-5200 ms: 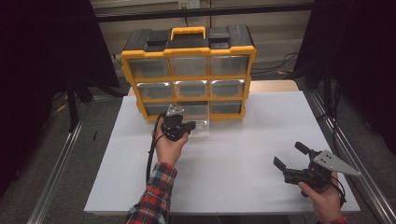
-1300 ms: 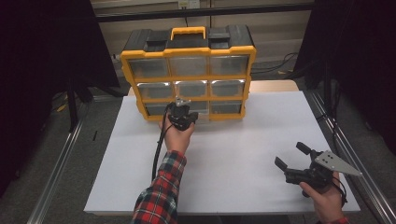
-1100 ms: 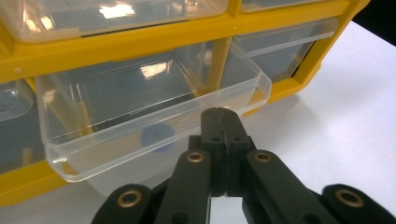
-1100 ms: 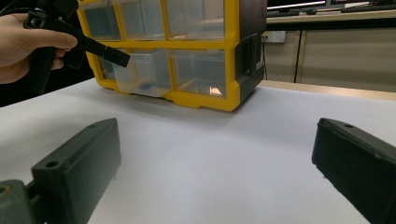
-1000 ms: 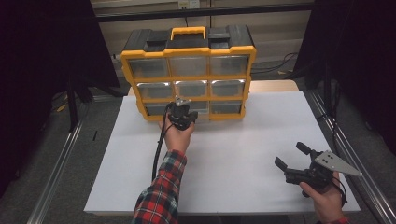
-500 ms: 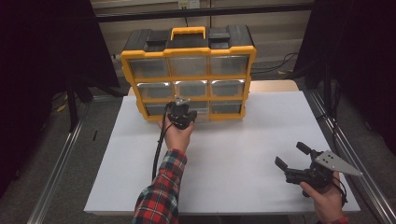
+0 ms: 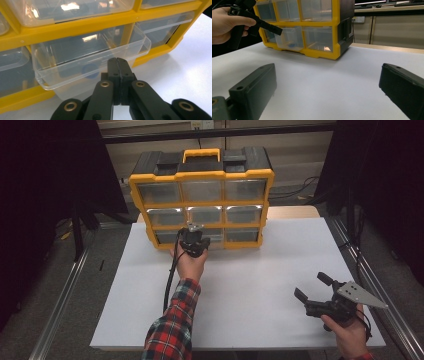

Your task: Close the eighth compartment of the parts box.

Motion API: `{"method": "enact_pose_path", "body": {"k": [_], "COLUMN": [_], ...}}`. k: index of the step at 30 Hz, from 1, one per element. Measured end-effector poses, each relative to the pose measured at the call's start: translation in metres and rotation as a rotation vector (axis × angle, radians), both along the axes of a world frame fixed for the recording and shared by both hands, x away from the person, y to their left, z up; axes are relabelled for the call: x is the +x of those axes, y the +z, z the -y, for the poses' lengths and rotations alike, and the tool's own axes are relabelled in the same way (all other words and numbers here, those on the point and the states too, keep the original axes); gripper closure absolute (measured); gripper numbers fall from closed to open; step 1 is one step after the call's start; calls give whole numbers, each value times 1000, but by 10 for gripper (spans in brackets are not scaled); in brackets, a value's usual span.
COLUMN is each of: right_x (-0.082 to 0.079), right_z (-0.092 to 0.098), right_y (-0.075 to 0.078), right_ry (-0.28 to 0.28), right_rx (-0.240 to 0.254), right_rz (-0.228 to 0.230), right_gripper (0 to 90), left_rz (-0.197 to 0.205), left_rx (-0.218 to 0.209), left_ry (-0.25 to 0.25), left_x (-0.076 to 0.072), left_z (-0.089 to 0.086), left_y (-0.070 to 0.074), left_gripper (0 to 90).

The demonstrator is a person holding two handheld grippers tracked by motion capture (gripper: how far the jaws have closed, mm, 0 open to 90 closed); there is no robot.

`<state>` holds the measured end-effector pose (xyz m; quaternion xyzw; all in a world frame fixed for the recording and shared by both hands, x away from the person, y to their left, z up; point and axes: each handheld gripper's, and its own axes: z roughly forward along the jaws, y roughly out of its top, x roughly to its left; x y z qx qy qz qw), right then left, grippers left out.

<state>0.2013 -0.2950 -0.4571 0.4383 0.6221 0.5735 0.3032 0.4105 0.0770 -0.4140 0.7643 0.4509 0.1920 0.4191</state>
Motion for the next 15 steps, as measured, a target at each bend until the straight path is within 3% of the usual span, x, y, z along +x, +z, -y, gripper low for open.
{"method": "enact_pose_path", "body": {"k": [4, 11, 15], "right_x": [0, 0, 0], "right_z": [1, 0, 0], "right_y": [0, 0, 0], "right_ry": [2, 4, 7], "right_rx": [-6, -5, -5], "right_rz": [3, 1, 0], "right_gripper": [7, 6, 7], "left_rz": [2, 6, 3], "left_rx": [-24, 7, 0], "left_ry": [15, 13, 17], "left_x": [1, 2, 4], "left_z": [1, 2, 2], "left_y": [0, 0, 0], "left_gripper": [900, 900, 900]}}
